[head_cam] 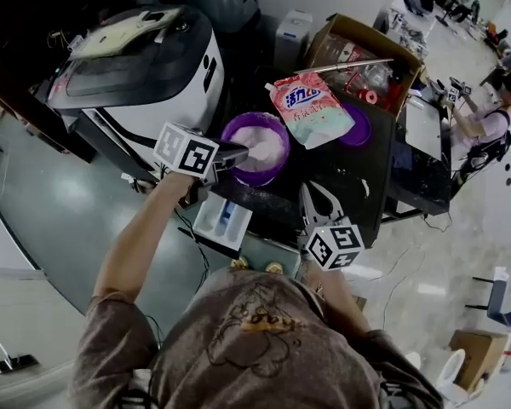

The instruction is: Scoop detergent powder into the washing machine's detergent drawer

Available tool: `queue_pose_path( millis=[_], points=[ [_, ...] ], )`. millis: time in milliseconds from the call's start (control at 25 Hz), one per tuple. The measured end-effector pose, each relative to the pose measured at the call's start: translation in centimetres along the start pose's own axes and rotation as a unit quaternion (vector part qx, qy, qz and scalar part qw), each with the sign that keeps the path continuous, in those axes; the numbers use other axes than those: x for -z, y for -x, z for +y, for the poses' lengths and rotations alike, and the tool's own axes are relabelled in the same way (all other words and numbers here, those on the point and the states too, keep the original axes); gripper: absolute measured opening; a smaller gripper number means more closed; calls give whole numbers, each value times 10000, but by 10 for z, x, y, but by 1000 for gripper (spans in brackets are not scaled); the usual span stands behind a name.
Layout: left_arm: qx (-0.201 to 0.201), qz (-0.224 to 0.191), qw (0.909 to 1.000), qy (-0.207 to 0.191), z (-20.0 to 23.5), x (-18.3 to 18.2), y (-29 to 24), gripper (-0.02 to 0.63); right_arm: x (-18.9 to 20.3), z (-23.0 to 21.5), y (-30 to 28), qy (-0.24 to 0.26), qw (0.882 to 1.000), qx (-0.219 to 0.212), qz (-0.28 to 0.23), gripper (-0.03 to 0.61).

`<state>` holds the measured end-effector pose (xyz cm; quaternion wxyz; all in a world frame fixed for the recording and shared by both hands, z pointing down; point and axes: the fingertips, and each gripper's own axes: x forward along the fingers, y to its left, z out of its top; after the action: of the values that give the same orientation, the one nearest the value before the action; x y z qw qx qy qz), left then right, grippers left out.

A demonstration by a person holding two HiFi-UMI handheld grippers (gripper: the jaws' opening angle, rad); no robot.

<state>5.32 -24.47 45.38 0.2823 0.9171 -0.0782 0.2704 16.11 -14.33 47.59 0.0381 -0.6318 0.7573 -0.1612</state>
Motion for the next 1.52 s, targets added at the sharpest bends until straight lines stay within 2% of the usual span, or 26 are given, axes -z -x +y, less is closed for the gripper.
queue_pose_path(
  millis=[200, 400, 560, 880, 1040, 1520],
  points=[
    [-9, -781, 9958, 470, -3, -6, 12, 23, 1, 4, -2, 31, 10000, -57, 45, -8],
    [346, -1550, 9780, 1351, -4, -7, 22, 23, 2, 8, -4, 67, 9999, -107, 89, -8],
    [515, -1903, 9669, 1618, -6, -4, 34, 23, 4, 13, -7, 107, 9997, -165, 129, -8],
    [732, -2281, 9534, 1837, -17, 4, 61, 23, 10, 29, -18, 126, 9989, -387, 225, -8],
    [765, -2389, 9523, 1739, -24, 9, 78, 23, 13, 41, -24, 138, 9981, -530, 275, -8],
    [410, -2714, 9349, 2251, -14, 55, 124, 23, 27, 72, -39, 171, 9934, -1017, 507, -8]
  ],
)
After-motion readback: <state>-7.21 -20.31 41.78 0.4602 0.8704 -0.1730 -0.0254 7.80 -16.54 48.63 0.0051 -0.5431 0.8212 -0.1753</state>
